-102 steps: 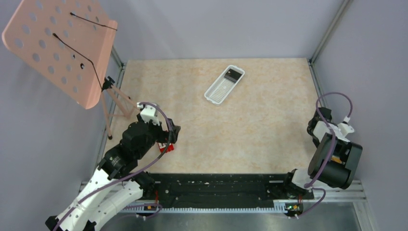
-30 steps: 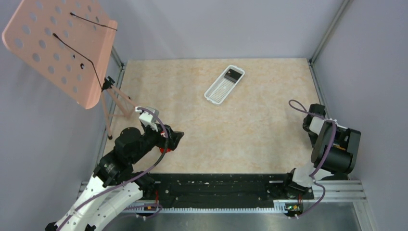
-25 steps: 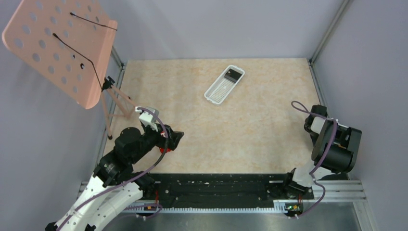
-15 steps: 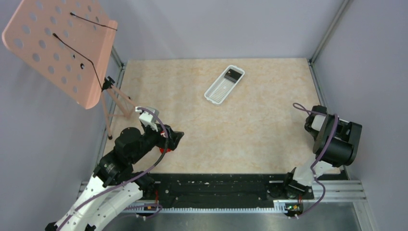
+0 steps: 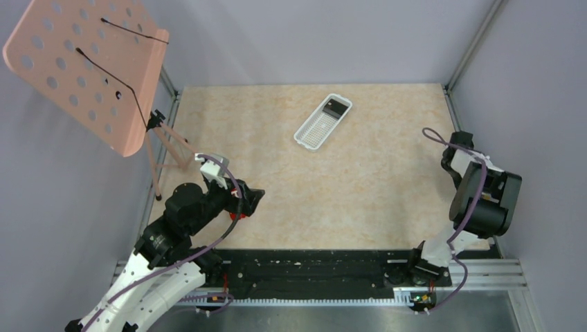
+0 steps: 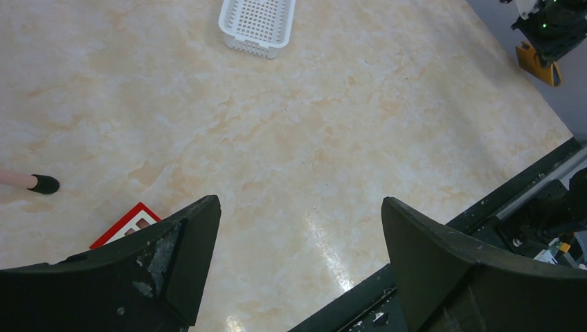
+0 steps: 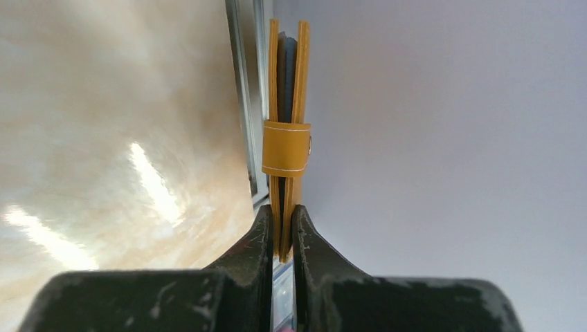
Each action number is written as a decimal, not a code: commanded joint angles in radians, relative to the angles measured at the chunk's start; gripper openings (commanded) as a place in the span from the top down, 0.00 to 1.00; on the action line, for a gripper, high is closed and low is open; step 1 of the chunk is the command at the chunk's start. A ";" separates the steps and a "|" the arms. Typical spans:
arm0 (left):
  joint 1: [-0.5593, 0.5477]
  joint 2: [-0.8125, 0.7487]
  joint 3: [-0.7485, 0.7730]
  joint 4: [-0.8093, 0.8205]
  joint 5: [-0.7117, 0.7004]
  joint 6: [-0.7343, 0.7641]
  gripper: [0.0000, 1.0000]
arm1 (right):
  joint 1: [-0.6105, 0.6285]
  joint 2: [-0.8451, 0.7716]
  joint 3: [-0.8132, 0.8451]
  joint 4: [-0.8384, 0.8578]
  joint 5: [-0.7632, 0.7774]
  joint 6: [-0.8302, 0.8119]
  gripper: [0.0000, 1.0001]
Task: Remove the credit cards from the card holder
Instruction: Move the card holder to the center of the board.
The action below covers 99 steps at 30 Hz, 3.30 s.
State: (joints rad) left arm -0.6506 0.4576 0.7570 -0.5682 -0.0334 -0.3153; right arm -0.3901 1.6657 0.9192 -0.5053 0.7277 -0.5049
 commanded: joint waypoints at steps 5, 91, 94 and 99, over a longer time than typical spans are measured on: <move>0.002 0.002 -0.007 0.042 -0.018 0.000 0.09 | 0.268 -0.022 0.254 -0.037 -0.036 0.132 1.00; -0.129 0.786 -0.214 0.683 0.206 -0.511 0.28 | 0.870 -0.142 -0.203 0.401 -1.070 0.788 0.52; -0.149 0.876 -0.183 0.713 0.186 -0.510 0.30 | 0.869 -0.165 -0.256 0.458 -1.139 0.815 0.53; -0.174 1.001 -0.140 0.764 0.198 -0.509 0.37 | 0.869 -0.217 -0.390 0.627 -1.240 0.926 0.56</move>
State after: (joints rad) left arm -0.8070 1.3994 0.5606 0.0765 0.1638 -0.8181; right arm 0.4816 1.4899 0.6266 -0.0090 -0.3985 0.3389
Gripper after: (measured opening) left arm 0.645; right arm 0.447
